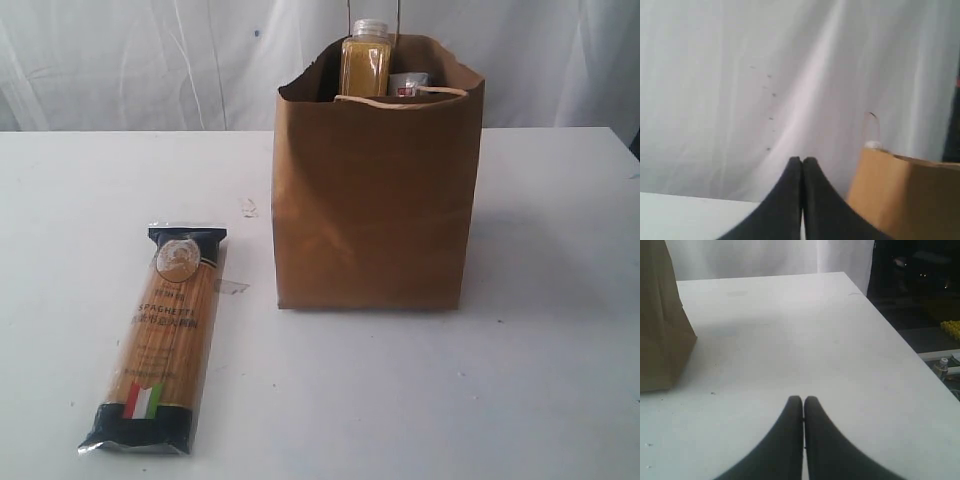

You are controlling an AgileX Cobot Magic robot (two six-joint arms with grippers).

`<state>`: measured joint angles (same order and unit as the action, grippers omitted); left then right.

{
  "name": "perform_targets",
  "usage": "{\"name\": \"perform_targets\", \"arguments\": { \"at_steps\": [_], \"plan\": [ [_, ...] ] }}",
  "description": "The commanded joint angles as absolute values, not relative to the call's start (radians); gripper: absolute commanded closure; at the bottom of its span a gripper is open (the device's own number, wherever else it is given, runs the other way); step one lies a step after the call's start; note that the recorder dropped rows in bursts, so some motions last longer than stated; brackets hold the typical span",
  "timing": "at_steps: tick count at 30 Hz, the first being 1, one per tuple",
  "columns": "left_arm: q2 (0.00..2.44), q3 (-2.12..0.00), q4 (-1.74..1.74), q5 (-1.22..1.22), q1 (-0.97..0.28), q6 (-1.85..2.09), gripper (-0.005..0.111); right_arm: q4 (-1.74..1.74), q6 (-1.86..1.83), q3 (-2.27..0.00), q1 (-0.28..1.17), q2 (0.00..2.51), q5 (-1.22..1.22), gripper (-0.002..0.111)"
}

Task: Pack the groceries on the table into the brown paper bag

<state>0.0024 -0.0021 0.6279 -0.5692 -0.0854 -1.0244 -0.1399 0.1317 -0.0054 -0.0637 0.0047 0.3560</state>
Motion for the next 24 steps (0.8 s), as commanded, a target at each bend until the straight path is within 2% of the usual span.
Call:
{"name": "perform_targets", "arguments": {
  "at_steps": [1,3,5,7,9,11,17,24],
  "plan": [
    [0.011,-0.024,-0.125,-0.516,-0.091,-0.242,0.106,-0.15,0.135,0.0,-0.068,0.0,0.352,0.108],
    [0.059,-0.039,-0.361,-0.516,-0.091,0.241,0.106,-0.15,0.135,0.0,-0.066,0.0,0.352,0.108],
    [0.135,-0.05,-0.582,-0.541,-0.091,0.528,0.107,-0.15,0.135,0.0,-0.066,0.0,0.352,0.108],
    [0.216,-0.061,-0.804,-0.599,-0.091,0.577,0.107,-0.15,0.135,0.0,-0.066,0.0,0.352,0.108],
    [0.296,-0.078,-0.884,-0.631,-0.091,0.509,0.107,-0.15,0.135,0.0,-0.065,0.0,0.352,0.108],
    [0.36,-0.105,-0.808,-0.612,-0.091,0.458,0.107,-0.15,0.135,0.0,-0.065,0.0,0.352,0.108],
    [0.632,-0.212,-0.191,-0.59,-0.093,0.46,0.107,-0.15,0.135,0.0,-0.063,0.0,0.352,0.108],
    [1.01,-0.374,0.245,-0.589,-0.095,0.021,0.107,-0.15,0.135,0.0,-0.06,0.0,0.352,0.108]
  ]
}}
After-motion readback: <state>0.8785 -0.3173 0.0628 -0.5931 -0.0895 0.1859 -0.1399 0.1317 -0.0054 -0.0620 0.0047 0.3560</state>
